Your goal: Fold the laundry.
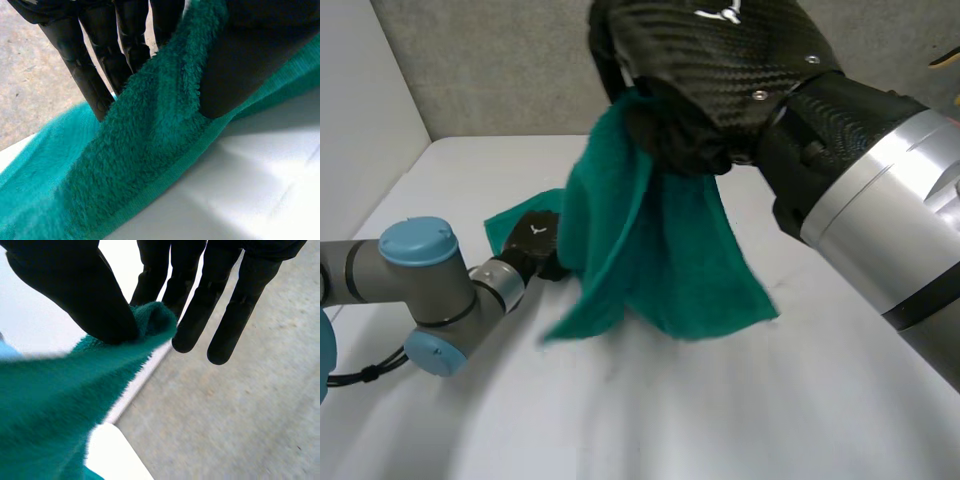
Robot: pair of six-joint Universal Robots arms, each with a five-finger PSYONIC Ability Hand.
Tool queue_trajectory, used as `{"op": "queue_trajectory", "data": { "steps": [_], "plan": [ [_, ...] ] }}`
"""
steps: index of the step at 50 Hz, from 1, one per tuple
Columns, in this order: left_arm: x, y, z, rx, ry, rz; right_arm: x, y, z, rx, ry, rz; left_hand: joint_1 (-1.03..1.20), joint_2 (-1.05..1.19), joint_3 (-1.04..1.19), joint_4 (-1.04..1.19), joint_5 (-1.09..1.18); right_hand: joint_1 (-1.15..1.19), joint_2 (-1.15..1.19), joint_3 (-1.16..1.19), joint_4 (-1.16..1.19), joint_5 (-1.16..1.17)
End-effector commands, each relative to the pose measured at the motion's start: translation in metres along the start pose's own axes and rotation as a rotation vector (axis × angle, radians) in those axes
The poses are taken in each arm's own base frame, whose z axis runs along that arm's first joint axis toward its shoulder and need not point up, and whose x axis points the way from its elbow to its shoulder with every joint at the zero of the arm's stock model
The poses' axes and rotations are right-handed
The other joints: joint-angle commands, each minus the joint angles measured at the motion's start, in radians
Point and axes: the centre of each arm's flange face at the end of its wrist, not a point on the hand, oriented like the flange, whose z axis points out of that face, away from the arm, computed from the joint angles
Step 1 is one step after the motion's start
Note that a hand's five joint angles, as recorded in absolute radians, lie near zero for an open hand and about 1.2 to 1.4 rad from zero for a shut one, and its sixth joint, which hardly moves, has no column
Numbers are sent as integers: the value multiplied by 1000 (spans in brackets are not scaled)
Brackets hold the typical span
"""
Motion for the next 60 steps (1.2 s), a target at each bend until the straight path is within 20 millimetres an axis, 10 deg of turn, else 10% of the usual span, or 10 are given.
{"op": "queue_trajectory", "data": {
  "steps": [1,7,13,21,24,27,41,51,60],
  "plan": [
    [-14,-72,-44,98,-114,37,67,39,3,-120,214,-43,245,211,219,210,269,301,224,209,199,218],
    [-14,-125,-101,184,-158,76,125,111,10,-300,343,-9,245,211,219,210,269,301,224,209,199,218],
    [2,-118,-123,130,-126,57,144,177,24,-437,359,36,245,211,219,210,269,301,224,209,199,218],
    [53,-50,-79,-43,24,54,155,279,43,-581,379,87,219,185,193,184,243,301,224,209,199,218],
    [46,-29,-51,-102,-35,97,158,294,42,-622,428,69,-232,-266,-258,-267,-208,-470,-547,-561,-572,-552],
    [35,-26,-41,-162,-129,159,163,296,38,-651,488,26,-887,-921,-913,-922,-863,-921,-998,-1013,-1023,-1004],
    [7,-119,-115,23,-260,210,140,216,10,-601,420,-96,-944,-978,-970,-979,-920,-921,-998,-1013,-1023,-1004],
    [-24,-68,-157,-195,-337,108,71,211,-21,-726,171,-84,-891,-925,-917,-926,-867,-697,-774,-788,-799,-779],
    [-38,-32,-147,-259,-215,-178,59,229,-25,-762,140,-64,-815,-849,-841,-850,-790,-682,-759,-773,-784,-764]
  ]
}}
